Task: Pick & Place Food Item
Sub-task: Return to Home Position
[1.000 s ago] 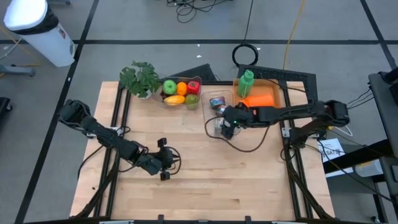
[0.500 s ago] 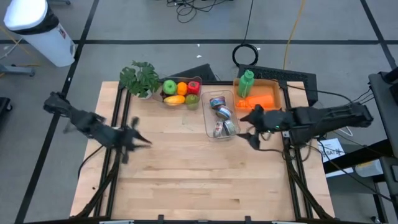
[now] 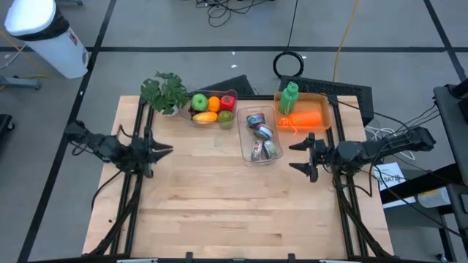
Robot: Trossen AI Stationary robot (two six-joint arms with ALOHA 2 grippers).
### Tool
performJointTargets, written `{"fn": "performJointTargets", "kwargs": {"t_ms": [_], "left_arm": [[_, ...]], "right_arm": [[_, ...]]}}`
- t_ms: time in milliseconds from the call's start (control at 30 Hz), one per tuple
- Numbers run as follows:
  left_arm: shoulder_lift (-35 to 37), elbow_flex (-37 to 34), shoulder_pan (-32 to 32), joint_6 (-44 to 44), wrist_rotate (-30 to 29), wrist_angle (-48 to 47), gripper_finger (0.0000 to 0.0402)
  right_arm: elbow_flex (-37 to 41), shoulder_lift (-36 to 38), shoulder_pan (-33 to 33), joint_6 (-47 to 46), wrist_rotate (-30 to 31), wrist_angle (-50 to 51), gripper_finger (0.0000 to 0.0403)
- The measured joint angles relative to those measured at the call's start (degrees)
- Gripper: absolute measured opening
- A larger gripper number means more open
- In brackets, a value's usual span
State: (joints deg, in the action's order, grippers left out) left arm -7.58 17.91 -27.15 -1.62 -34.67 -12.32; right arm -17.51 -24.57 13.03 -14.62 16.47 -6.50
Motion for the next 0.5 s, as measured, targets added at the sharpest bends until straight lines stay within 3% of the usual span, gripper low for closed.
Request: {"fn": "performJointTargets", "kwargs": {"t_ms": [133, 300, 500], "left_arm": [[7.45, 0.03, 3.07, 1.13, 2.59, -3.44, 0.0062], [6.73, -0.50, 5.76, -0.87, 6.04, -3.17, 0.0062], [5.81, -7.75, 8.00, -2.29, 6.84, 3.94, 0.0062]], "right_arm": [[6.02, 7.50, -1.36, 0.98, -0.02, -3.02, 0.0325], [11.84, 13.76, -2.14, 1.53, -0.22, -4.94, 0.0325], [15.16, 17.47, -2.12, 3.39, -3.00, -6.47, 0.0325]]}}
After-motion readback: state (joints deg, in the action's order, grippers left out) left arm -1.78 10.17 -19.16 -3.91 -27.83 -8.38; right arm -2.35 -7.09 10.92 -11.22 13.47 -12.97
